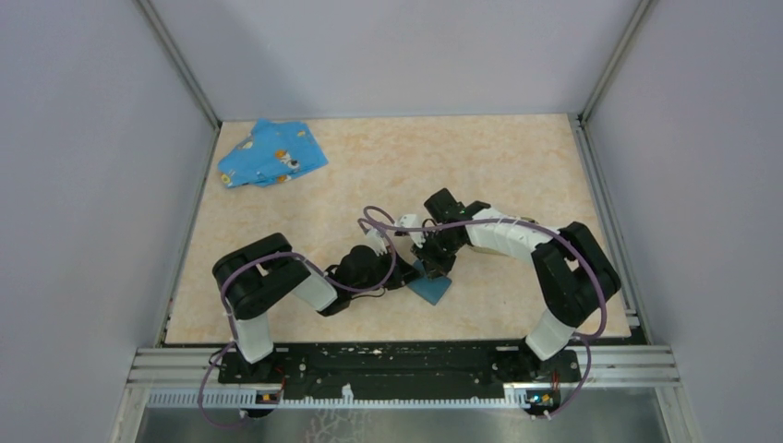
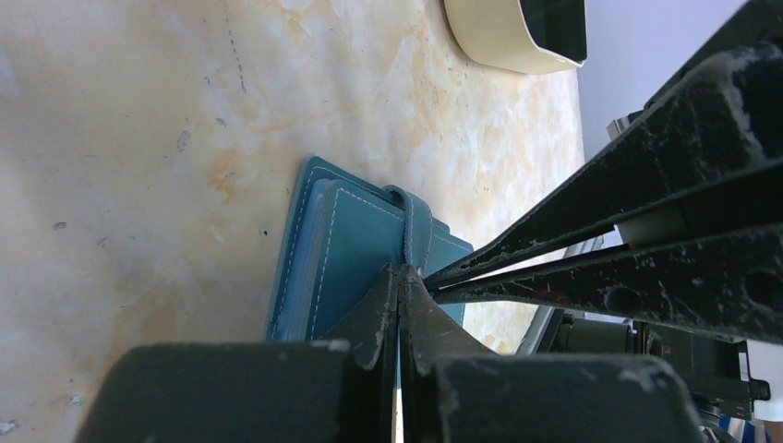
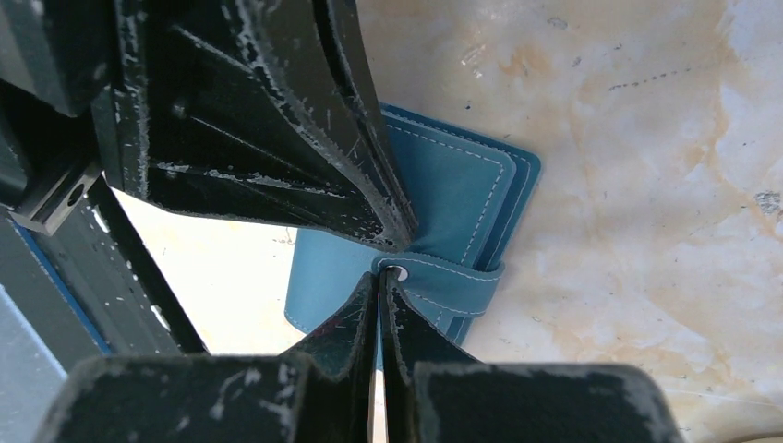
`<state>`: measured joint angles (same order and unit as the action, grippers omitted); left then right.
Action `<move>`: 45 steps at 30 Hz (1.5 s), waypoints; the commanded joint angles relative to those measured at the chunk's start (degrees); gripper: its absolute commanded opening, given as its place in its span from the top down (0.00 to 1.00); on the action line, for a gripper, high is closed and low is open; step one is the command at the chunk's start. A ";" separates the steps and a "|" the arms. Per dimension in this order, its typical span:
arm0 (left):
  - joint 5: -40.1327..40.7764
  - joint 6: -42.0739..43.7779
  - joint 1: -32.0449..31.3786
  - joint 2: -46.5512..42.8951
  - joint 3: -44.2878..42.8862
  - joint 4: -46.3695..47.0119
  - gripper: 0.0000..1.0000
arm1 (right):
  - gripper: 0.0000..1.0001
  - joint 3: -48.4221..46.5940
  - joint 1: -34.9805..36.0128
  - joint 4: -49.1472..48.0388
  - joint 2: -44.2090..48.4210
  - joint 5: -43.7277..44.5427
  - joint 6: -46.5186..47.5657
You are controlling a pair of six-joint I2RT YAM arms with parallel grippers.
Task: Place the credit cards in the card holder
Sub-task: Close the card holder at the center of the board, then reset both arms
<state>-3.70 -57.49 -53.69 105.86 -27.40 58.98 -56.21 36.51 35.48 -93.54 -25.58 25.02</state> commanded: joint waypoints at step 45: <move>13.26 38.19 -0.27 -68.52 -10.93 -55.67 0.01 | 0.03 -18.77 -24.82 -1.28 40.71 -2.79 -13.31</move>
<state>8.71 -21.10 -53.65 41.36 -34.35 11.49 -70.02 11.81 32.40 -53.93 -24.60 17.85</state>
